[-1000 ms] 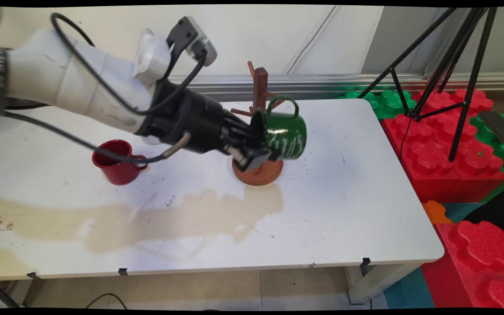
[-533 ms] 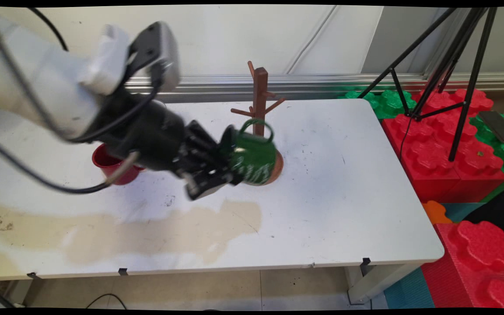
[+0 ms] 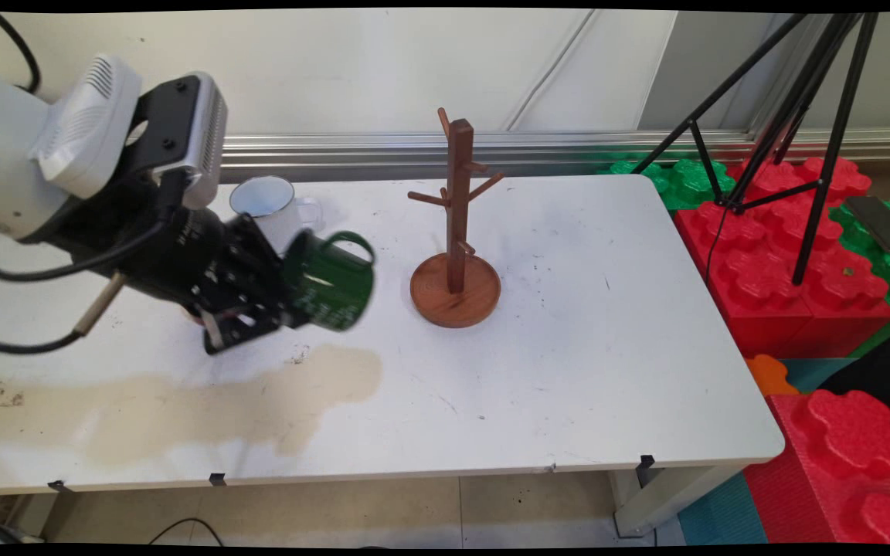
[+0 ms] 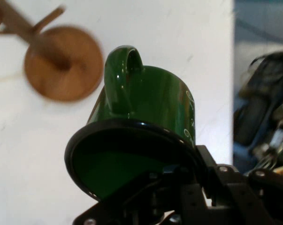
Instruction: Place the picked object on the table
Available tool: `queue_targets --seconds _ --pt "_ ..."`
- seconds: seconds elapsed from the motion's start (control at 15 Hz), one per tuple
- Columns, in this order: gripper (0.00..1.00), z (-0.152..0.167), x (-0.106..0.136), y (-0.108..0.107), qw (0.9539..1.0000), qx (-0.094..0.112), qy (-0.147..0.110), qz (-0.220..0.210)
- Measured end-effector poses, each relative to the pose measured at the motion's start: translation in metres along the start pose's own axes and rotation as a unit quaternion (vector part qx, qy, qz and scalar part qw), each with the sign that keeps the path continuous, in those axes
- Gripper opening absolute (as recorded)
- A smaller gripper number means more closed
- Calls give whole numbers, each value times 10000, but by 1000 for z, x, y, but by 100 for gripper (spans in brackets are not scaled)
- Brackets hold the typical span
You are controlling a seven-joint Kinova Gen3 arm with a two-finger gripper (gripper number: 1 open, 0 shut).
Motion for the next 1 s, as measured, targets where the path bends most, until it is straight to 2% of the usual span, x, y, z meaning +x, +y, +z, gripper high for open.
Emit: queue_targets --seconds 0.2,0.4,0.87,1.0 --pt "0 9 -13 -22 9985 217 -492 91" --pt "0 20 -19 -39 9961 339 -800 127" --pt "0 57 -26 -77 9873 579 -1462 218" --pt "0 74 -28 -90 9834 628 -1685 256"
